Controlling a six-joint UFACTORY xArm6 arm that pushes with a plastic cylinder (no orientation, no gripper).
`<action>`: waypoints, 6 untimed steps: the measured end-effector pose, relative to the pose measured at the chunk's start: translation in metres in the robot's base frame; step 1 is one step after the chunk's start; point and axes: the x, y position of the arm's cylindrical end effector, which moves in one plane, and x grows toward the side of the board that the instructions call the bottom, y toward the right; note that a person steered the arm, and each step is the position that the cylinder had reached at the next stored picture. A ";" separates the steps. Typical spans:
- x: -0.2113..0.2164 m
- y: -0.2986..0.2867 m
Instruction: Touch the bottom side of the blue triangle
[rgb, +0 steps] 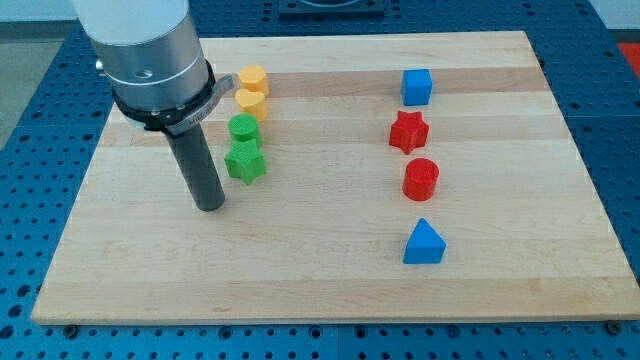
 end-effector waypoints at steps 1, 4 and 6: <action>0.000 -0.001; 0.070 0.123; 0.076 0.208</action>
